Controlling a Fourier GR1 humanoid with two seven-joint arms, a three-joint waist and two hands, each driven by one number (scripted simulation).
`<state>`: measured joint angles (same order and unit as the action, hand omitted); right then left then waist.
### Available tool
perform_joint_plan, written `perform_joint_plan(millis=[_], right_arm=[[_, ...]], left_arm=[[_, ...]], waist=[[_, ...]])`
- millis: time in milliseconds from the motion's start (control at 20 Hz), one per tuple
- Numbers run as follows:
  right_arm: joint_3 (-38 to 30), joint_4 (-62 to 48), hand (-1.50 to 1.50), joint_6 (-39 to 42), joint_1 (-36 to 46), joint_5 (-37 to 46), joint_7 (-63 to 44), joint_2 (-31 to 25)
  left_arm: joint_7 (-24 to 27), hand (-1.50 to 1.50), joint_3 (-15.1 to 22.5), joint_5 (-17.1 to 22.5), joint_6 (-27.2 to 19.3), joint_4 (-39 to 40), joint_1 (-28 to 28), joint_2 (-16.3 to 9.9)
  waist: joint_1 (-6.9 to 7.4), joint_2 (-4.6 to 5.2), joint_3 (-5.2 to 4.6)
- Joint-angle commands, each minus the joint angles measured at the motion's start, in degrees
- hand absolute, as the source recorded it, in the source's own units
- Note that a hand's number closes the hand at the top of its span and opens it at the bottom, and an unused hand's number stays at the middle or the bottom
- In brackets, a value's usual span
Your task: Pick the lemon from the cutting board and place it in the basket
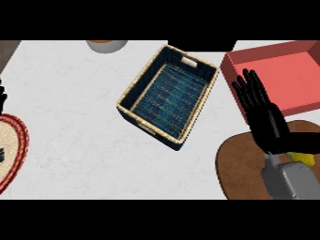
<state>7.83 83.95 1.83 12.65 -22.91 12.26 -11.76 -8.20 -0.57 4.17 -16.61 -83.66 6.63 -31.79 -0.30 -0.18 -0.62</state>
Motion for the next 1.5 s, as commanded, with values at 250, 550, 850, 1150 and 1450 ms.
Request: perform_joint_plan(millis=[250,550,850,1150,1450], right_arm=[[-8.17,-8.94,1.5,25.86,1.66,-4.14,-0.25,-24.0],[-0.49,1.64,-1.5,28.98,-10.9,14.64,25.05,-20.06],[-6.29,7.54,-1.5,12.11,-12.77,25.27,18.47,-23.97],[-16.49,14.44,-1.5,9.48,-10.61,29.7,6.18,-36.71],[-16.48,15.83,-1.5,24.93,-12.61,32.61,1.04,-52.47]], left_arm=[[8.36,0.0,8.07,4.13,11.75,-7.59,4.91,4.5],[8.9,0.0,10.44,6.01,15.08,-7.79,1.87,7.3],[10.5,0.0,9.03,5.82,15.94,-5.51,1.98,6.92],[8.3,0.0,9.72,5.1,15.43,-7.49,1.45,7.05],[10.61,0.0,9.64,4.18,15.32,-5.69,1.94,8.34]], waist=[[-0.51,0.89,0.77],[-0.65,-0.02,0.69],[-1.16,-0.1,0.52],[-1.19,-0.4,0.4],[-0.93,0.0,0.43]])
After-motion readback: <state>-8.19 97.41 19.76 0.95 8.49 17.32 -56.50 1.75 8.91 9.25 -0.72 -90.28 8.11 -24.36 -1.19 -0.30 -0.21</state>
